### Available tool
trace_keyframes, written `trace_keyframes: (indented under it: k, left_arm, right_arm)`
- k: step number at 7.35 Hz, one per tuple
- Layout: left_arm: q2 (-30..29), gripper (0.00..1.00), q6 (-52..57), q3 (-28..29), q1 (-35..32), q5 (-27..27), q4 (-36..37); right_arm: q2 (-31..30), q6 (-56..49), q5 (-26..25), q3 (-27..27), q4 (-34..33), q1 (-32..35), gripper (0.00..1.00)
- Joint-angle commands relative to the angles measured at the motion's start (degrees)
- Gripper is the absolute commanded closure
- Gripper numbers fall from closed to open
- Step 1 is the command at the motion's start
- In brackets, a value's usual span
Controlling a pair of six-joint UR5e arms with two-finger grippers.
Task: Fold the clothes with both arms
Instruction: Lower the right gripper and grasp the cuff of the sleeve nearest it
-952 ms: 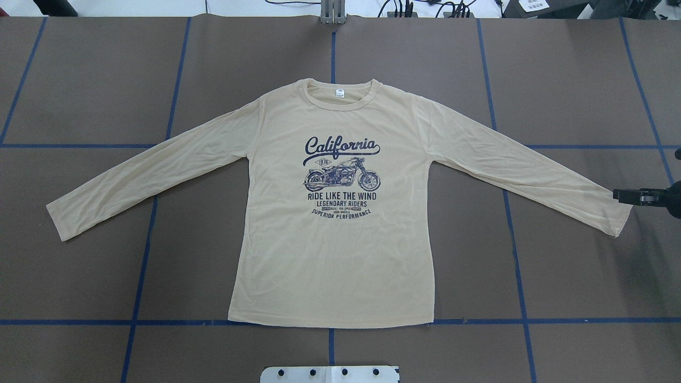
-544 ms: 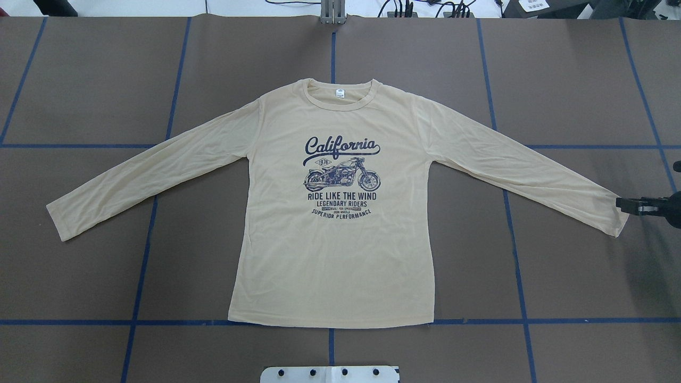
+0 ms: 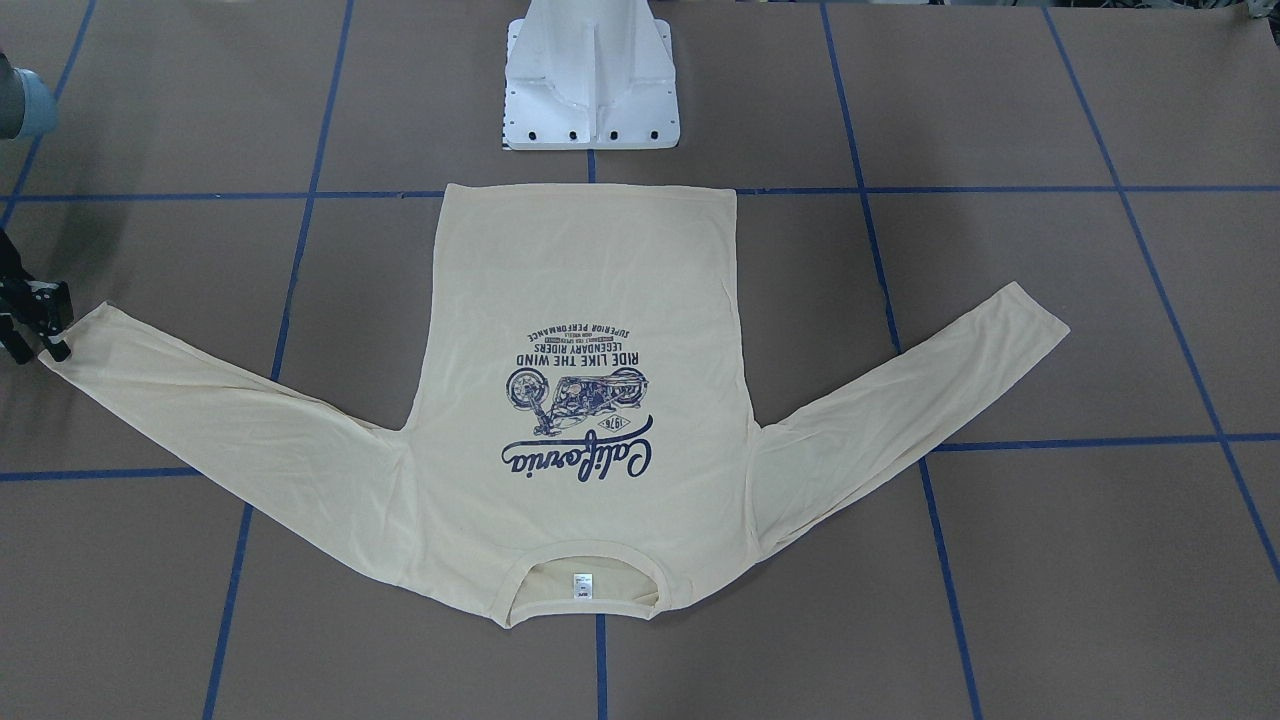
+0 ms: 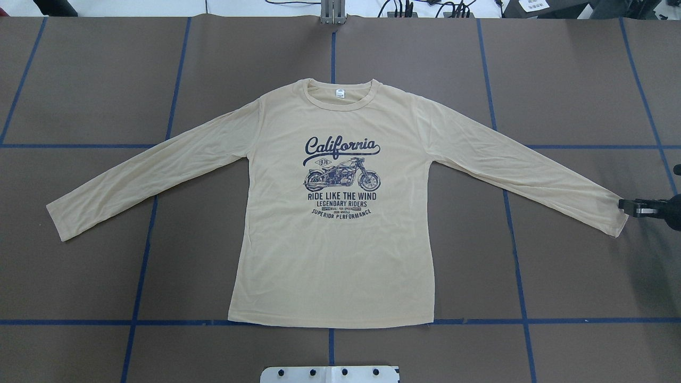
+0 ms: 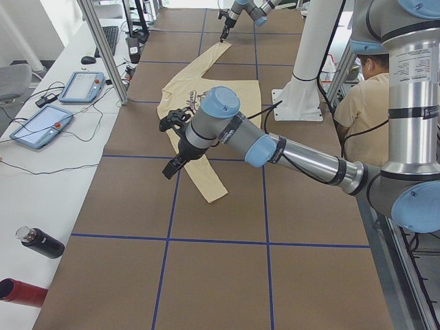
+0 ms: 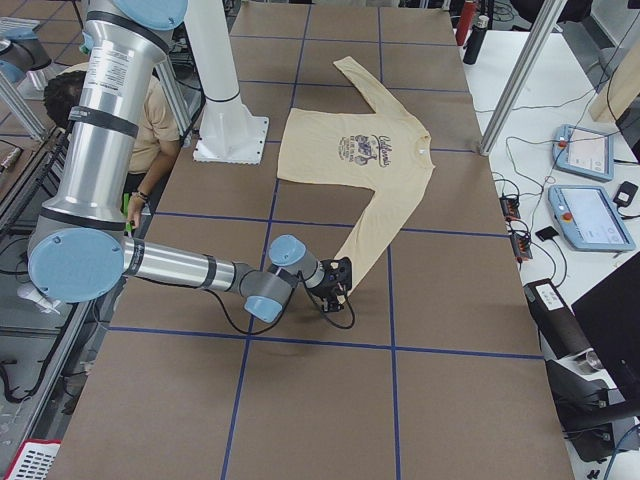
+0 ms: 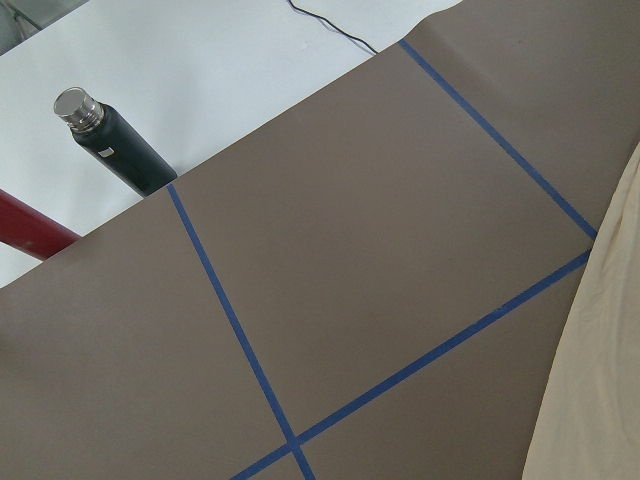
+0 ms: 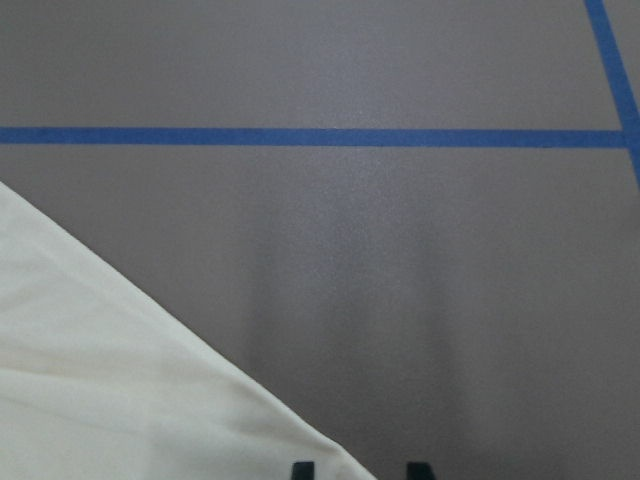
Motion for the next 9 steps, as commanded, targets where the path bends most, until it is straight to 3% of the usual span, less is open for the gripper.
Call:
trace_keyframes:
  k: [1,2,4,6,7,8,9]
  left_arm:
    - [0.0,0.0,0.1,0.0,0.0,0.0,0.0]
    - [0.0,0.0,0.1,0.0,0.0,0.0,0.0]
    - [0.0,0.0,0.1,0.1,0.0,0.0,-0.2]
    - [0.0,0.0,0.1,0.1,0.0,0.0,-0.2]
    - [0.0,0.0,0.1,0.1,0.0,0.0,-0.2]
    - [0.0,0.0,0.1,0.1,0.0,0.0,-0.2]
    - [0.0,0.0,0.1,0.1,0.0,0.0,-0.2]
  right_arm:
    - [0.1,0.1,0.0,0.2,0.0,-0.2,0.75]
    - [0.1,0.1,0.1,0.3,0.0,-0.2,1.0]
    - [-0.1,0.1,0.9,3.7,-0.6,-0.1,1.0]
    - [-0.1,0.1,4.7,8.3,-1.4,1.7,1.0]
    - [0.6,0.2,5.0,13.4,-6.4,2.9,1.0]
    - [2.9,1.4,4.7,20.6,-15.6,3.4,1.0]
    - [10.0,4.7,4.1,24.8,-26.0,3.4,1.0]
